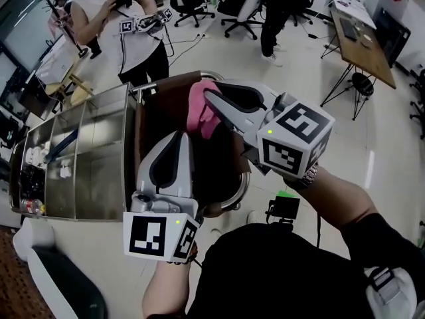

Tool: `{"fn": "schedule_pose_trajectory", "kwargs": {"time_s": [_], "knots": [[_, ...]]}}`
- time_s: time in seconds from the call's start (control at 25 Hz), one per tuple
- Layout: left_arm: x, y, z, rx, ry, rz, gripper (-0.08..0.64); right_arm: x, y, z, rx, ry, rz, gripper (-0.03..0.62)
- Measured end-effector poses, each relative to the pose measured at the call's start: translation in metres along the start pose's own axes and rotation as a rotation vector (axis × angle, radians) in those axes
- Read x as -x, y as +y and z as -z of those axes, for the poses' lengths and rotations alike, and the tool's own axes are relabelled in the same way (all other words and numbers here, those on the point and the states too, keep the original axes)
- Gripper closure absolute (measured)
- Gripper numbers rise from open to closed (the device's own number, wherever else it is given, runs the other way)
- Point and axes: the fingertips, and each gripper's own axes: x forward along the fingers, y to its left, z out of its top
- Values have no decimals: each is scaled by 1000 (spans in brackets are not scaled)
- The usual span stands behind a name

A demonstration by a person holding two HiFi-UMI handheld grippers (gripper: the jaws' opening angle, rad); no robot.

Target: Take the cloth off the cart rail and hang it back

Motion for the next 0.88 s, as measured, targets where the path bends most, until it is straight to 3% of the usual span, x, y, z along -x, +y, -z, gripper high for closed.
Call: {"fn": "schedule_pose_trajectory", "kwargs": {"time_s": [0.24, 0.4, 0.56, 0.88], "knots": [[-19, -8, 2, -37, 20, -104, 557, -2, -26, 13, -57, 34, -113, 538], [-41, -13, 8, -46, 38, -139, 557, 2, -49, 39, -76, 114, -157, 538], [-63, -18, 20, -37, 49, -123, 557, 15, -77, 73, -103, 200, -141, 537], [-91, -37, 42, -6, 69, -51, 557, 57, -114, 108, -139, 250, -55, 537]]}}
